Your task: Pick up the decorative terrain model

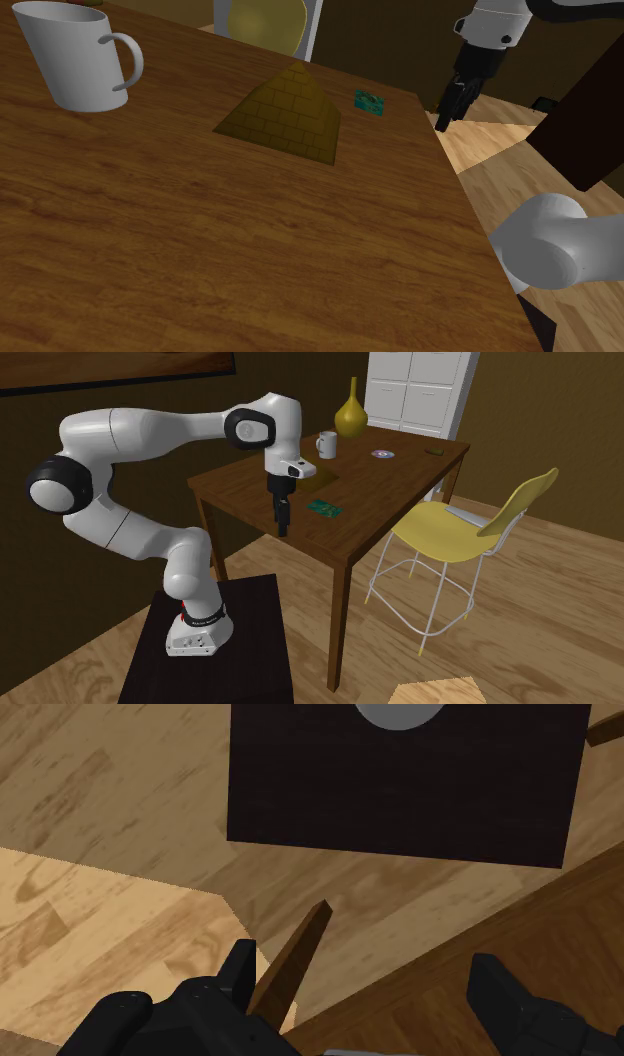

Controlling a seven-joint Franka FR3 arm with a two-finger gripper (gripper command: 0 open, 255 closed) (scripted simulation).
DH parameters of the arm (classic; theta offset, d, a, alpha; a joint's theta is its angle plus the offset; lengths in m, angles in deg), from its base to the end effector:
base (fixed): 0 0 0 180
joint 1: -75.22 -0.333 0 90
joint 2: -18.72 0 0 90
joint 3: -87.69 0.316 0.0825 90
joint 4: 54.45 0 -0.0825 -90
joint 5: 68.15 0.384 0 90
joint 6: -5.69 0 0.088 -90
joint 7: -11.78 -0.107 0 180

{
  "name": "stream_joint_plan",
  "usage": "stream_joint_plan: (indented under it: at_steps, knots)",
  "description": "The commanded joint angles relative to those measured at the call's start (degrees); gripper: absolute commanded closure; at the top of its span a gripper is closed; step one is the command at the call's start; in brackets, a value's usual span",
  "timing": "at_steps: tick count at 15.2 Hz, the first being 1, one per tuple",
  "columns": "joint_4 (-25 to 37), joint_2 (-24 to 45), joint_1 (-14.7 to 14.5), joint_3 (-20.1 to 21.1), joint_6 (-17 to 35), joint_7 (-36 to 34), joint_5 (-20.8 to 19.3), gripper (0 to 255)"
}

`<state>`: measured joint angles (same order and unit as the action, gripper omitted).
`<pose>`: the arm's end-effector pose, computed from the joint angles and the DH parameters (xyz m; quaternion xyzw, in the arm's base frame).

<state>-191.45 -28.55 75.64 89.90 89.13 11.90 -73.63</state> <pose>0.2833 0.0011 0.5770 0.9965 0.0068 -0.0544 0.0623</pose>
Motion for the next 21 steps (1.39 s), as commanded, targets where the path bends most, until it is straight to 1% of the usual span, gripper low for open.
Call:
stream_joint_plan:
  at_steps: [1, 10, 15, 18, 21]
  knots:
    - [0.00, 0.00, 0.00, 0.00, 0.00, 0.00, 0.00, 0]
    - [6.88, 11.32, -3.39, -1.50, 14.92, 3.16, 5.66, 0]
    - [12.18, 17.48, -5.48, -2.30, 21.56, 5.73, 9.19, 0]
    - [15.50, 20.78, -6.64, -2.73, 24.65, 7.36, 11.30, 0]
    - [12.95, 20.49, -6.64, -2.69, 26.91, 7.57, 11.38, 0]
